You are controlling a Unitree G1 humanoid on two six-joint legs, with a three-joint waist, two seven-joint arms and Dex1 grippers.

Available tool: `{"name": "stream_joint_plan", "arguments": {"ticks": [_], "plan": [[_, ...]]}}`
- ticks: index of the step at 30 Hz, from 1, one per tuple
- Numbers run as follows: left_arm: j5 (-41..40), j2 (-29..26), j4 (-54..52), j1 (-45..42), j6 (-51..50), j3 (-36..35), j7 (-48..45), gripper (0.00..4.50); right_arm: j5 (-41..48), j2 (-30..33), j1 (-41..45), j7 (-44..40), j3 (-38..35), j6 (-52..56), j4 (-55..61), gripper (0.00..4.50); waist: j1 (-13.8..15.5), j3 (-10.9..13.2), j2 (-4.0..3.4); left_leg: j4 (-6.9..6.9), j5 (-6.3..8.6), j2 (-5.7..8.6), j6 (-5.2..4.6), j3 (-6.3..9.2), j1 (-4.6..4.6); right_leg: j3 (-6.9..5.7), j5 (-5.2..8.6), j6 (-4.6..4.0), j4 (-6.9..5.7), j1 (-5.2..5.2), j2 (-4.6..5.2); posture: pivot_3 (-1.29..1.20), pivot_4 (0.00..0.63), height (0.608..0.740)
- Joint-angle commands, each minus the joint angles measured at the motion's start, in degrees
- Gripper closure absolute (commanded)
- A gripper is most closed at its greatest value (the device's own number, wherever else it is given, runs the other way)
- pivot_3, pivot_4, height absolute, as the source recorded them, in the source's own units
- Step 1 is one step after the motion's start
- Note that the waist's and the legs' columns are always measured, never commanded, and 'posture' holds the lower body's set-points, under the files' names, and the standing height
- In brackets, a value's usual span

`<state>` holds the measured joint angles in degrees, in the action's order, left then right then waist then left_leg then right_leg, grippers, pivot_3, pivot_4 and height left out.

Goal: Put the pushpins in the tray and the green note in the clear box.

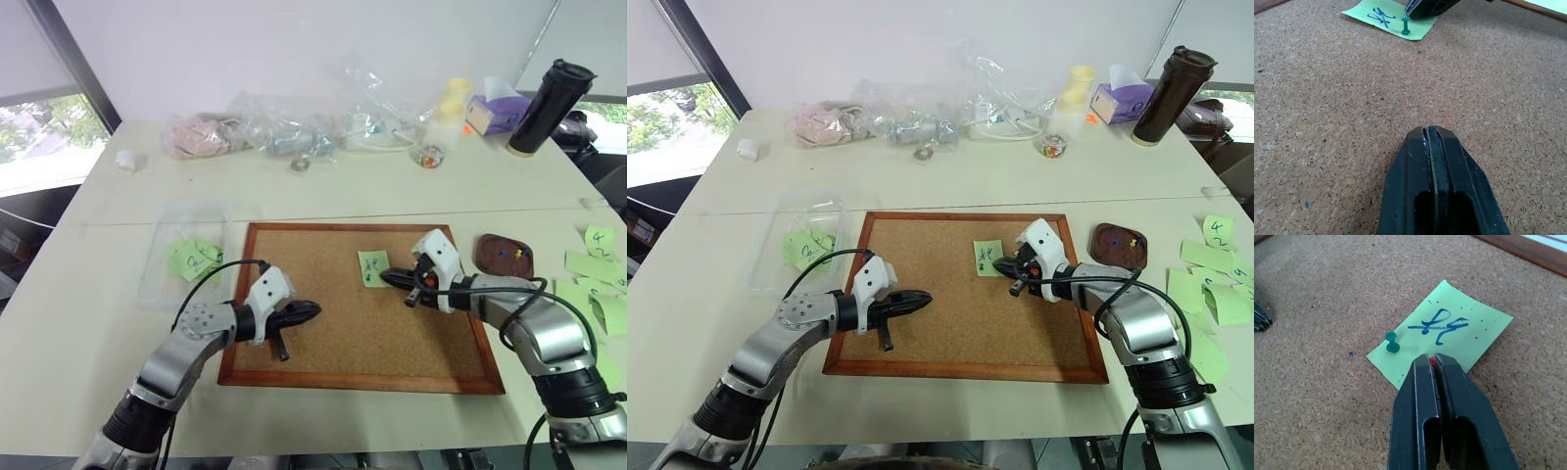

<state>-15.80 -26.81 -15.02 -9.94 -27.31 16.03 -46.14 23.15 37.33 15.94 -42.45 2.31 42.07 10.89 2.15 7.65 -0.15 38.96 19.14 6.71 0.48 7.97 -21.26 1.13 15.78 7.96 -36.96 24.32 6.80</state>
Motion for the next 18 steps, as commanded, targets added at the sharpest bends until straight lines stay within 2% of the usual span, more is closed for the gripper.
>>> {"name": "stream_joint_plan", "arguments": {"ticks": [1,11,14,15,18], "plan": [[0.29,-0.96,0.79,1.25,-2.82,0.86,-0.21,4.50,4.69,0.89,2.73,0.97,-7.51,2.48,5.90,4.48,0.01,0.02,-0.02,0.00,0.00,0.00,0.00,0.00,-0.04,0.01,0.00,0.00,0.00,0.04,0.00,0.00,0.150,0.740],[0.71,-0.91,1.09,1.07,-2.79,1.44,-0.54,4.50,8.64,5.86,2.82,2.18,-18.72,6.07,6.87,4.48,0.04,0.02,0.01,-0.04,0.00,-0.01,0.00,0.02,-0.05,0.00,0.00,0.00,0.02,0.04,0.01,0.00,0.150,0.740],[0.86,-0.76,1.53,0.93,-2.33,1.66,-0.64,4.50,6.06,6.98,1.51,4.23,-25.20,1.98,-2.55,4.48,0.22,0.03,0.03,-0.03,0.00,0.00,0.00,0.01,-0.05,0.00,0.00,0.00,0.02,0.02,0.01,0.00,0.150,0.740],[0.85,-0.69,1.66,0.89,-2.18,1.73,-0.63,4.50,4.85,6.24,2.10,7.39,-27.51,0.44,-7.03,4.48,0.20,0.04,0.04,-0.03,0.00,0.03,0.00,0.02,-0.05,-0.01,0.00,0.00,0.03,0.00,-0.01,0.00,0.150,0.740],[0.87,-0.48,1.95,0.78,-1.90,1.88,-0.63,4.50,2.43,6.00,1.88,10.63,-30.02,-3.93,-14.79,4.48,0.08,0.02,0.02,-0.03,0.00,0.04,0.00,-0.01,-0.02,-0.01,0.00,0.00,0.03,-0.02,-0.01,0.00,0.150,0.740]]}}
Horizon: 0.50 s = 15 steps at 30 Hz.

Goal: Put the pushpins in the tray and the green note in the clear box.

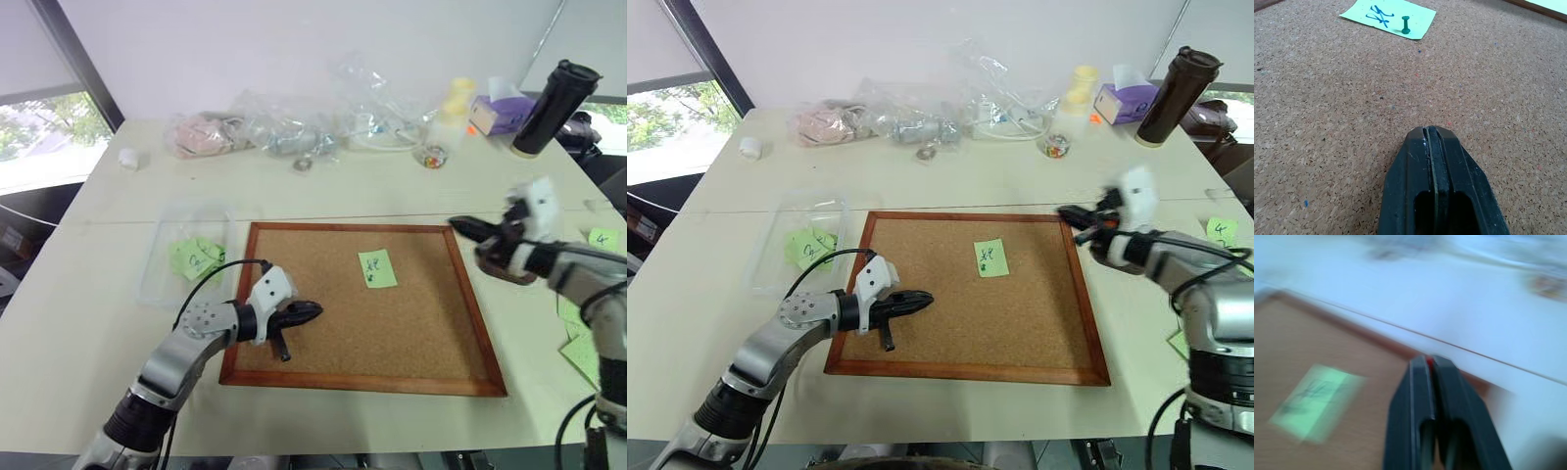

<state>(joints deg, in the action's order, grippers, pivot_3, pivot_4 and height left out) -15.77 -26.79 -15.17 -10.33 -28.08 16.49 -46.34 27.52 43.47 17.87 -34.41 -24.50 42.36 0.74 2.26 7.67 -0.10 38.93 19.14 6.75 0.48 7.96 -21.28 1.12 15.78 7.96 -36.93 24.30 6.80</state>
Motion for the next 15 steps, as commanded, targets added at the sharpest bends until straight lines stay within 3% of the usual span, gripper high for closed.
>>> {"name": "stream_joint_plan", "arguments": {"ticks": [1,15], "plan": [[0.87,-0.46,2.11,1.17,-1.09,1.44,-0.43,4.50,-2.19,-0.03,-0.55,2.39,-3.68,-5.39,-5.69,4.48,-0.09,-0.03,-0.11,-0.01,0.00,-0.01,0.00,0.00,0.00,0.00,0.00,0.00,-0.01,0.02,0.00,0.00,0.150,0.740],[1.36,-0.41,3.82,1.02,0.63,1.38,-1.14,4.50,-3.60,-1.09,-6.18,0.89,-2.20,-9.33,-11.72,4.48,-0.09,-0.04,-0.32,0.01,-0.01,-0.03,0.00,-0.06,0.02,0.07,0.00,0.00,-0.03,0.01,-0.01,0.00,0.150,0.740]]}}
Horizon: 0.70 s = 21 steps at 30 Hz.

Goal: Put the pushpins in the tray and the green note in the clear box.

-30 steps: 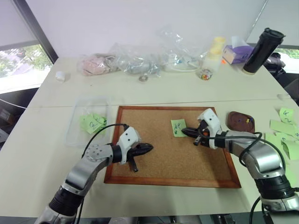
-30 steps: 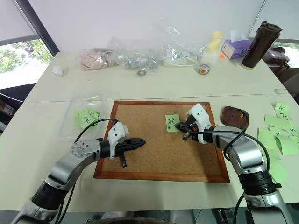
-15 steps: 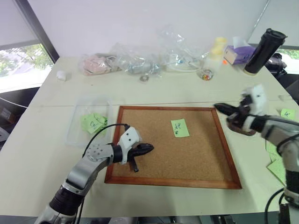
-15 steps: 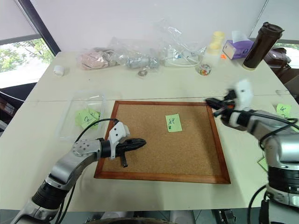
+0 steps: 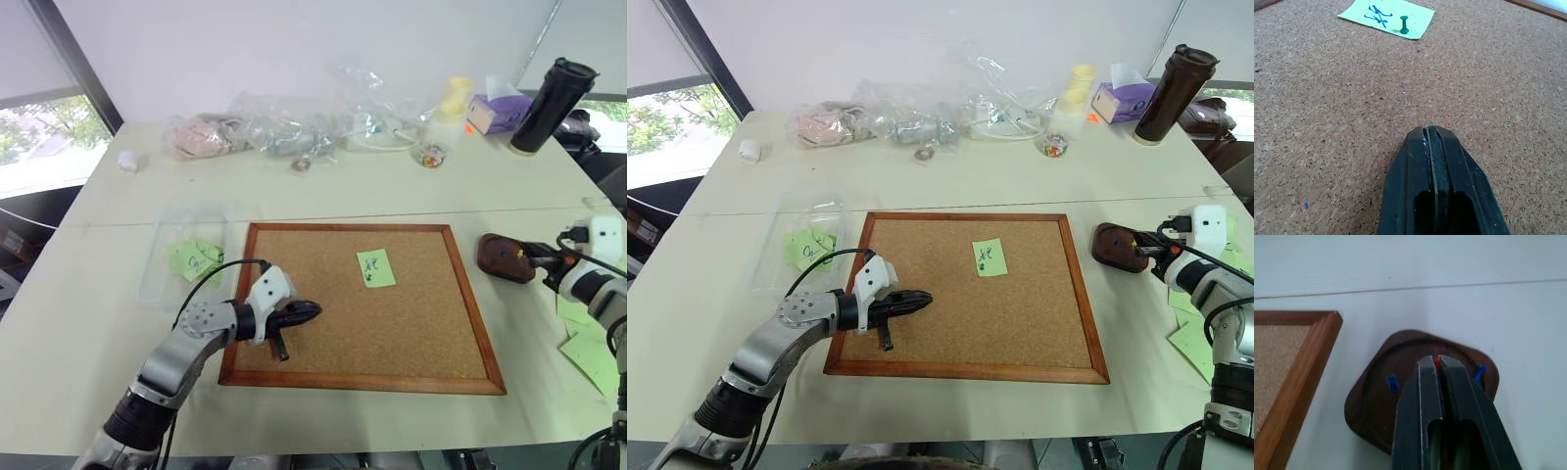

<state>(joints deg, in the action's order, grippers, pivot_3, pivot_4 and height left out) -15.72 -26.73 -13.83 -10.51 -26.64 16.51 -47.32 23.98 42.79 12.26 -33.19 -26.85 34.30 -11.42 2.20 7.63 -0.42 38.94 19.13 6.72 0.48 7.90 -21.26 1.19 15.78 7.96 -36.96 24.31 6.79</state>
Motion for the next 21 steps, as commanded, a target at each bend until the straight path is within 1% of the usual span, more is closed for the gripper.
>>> {"name": "stream_joint_plan", "arguments": {"ticks": [1,10,15,21], "plan": [[1.35,-0.51,2.57,1.28,-0.68,1.34,-0.17,4.50,0.01,-0.61,-0.86,-0.46,0.16,-1.23,0.38,4.48,-0.04,0.00,0.00,0.01,0.00,0.00,0.00,0.00,0.00,0.00,0.00,0.00,0.00,0.00,0.00,0.00,0.150,0.740],[1.38,-0.76,2.74,2.05,-0.04,1.20,-0.12,4.50,0.88,-0.81,-2.19,-0.98,0.02,-0.27,2.89,4.48,-0.07,-0.01,-0.01,0.00,0.00,0.00,0.00,0.00,0.04,0.02,0.00,0.00,0.00,-0.04,0.00,0.00,0.150,0.740],[1.37,-0.83,2.82,1.99,-0.05,1.18,-0.20,4.50,-2.18,0.04,-4.43,-1.26,3.32,-0.49,3.64,4.48,-0.06,-0.01,0.00,0.00,0.00,-0.01,0.00,0.00,0.05,0.03,0.00,0.00,0.00,-0.04,0.00,0.00,0.150,0.740],[1.44,-0.78,2.90,1.92,-0.05,1.21,-0.14,4.50,-2.76,-0.07,-4.42,-0.85,3.93,0.40,4.13,4.48,-0.07,-0.06,0.08,0.00,0.00,-0.02,0.00,0.00,0.10,0.03,0.00,0.00,0.01,-0.10,0.00,0.00,0.150,0.740]]}}
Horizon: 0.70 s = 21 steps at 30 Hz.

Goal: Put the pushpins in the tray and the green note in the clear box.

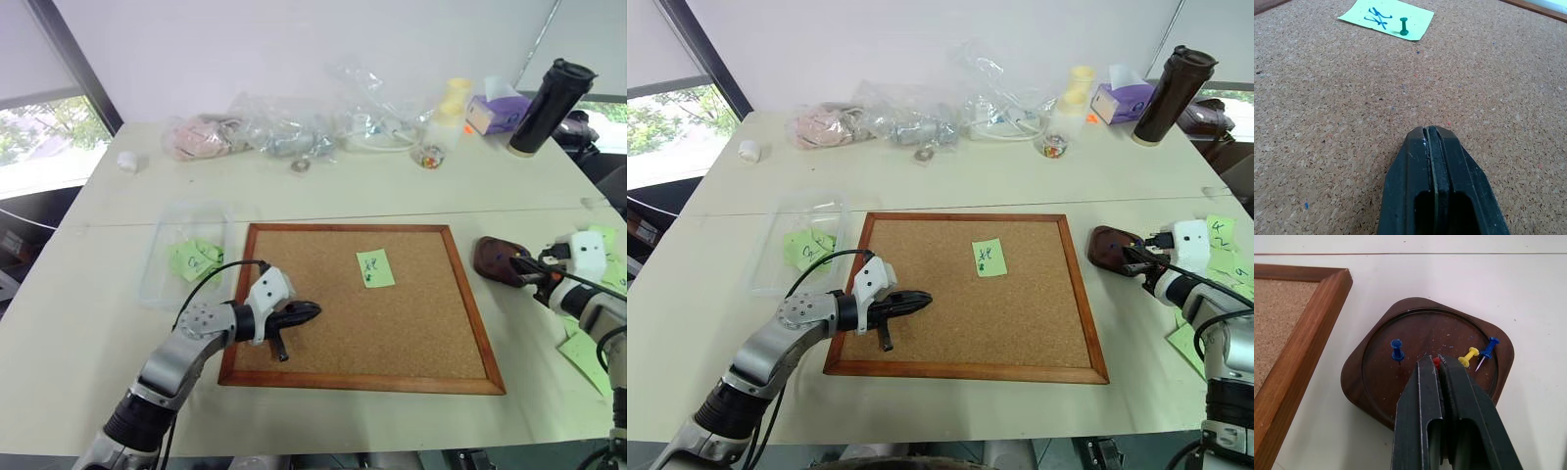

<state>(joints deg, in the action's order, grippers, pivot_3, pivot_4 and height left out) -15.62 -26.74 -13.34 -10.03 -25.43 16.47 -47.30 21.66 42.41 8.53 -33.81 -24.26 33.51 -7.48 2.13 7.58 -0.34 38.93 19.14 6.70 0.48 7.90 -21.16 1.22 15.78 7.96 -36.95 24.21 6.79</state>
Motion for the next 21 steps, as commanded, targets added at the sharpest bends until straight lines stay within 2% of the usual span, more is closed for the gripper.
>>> {"name": "stream_joint_plan", "arguments": {"ticks": [1,5,8,12,21], "plan": [[1.36,-0.77,2.41,1.44,-1.23,1.25,-0.15,4.50,-0.61,0.32,-0.52,-0.23,1.31,1.07,-0.12,4.48,0.00,-0.01,0.02,0.00,0.00,0.00,0.00,0.00,0.01,0.00,0.00,0.00,0.00,-0.01,0.00,0.00,0.150,0.740],[1.39,-0.78,2.45,1.42,-1.11,1.26,-0.19,4.50,-0.19,0.40,0.59,-0.40,0.41,0.88,-1.02,4.48,0.00,-0.01,0.02,0.00,0.00,0.00,0.00,0.00,0.02,0.00,0.00,0.00,0.00,-0.02,0.00,0.00,0.150,0.740],[1.39,-0.68,2.58,1.30,-1.03,1.29,-0.20,4.50,0.04,0.66,1.11,-0.65,-0.18,0.69,-1.70,3.63,0.03,0.00,0.02,0.00,0.00,0.00,0.00,0.00,0.03,0.00,0.00,0.00,0.01,-0.05,0.00,0.00,0.150,0.740],[1.29,-0.60,2.62,1.32,-1.04,1.25,-0.16,4.50,0.45,1.18,1.35,-0.81,-1.20,0.22,-1.91,1.70,0.05,-0.01,-0.03,0.00,0.00,0.01,0.00,0.00,0.02,0.00,0.00,0.00,0.01,-0.03,0.00,0.00,0.150,0.740],[1.07,-0.43,2.59,1.27,-1.19,1.30,-0.22,4.50,3.27,2.34,1.68,-1.42,-2.93,3.70,3.99,1.70,0.02,0.00,-0.05,0.00,0.00,0.01,0.00,0.00,0.02,0.00,0.00,0.00,0.01,-0.03,0.00,0.00,0.150,0.740]]}}
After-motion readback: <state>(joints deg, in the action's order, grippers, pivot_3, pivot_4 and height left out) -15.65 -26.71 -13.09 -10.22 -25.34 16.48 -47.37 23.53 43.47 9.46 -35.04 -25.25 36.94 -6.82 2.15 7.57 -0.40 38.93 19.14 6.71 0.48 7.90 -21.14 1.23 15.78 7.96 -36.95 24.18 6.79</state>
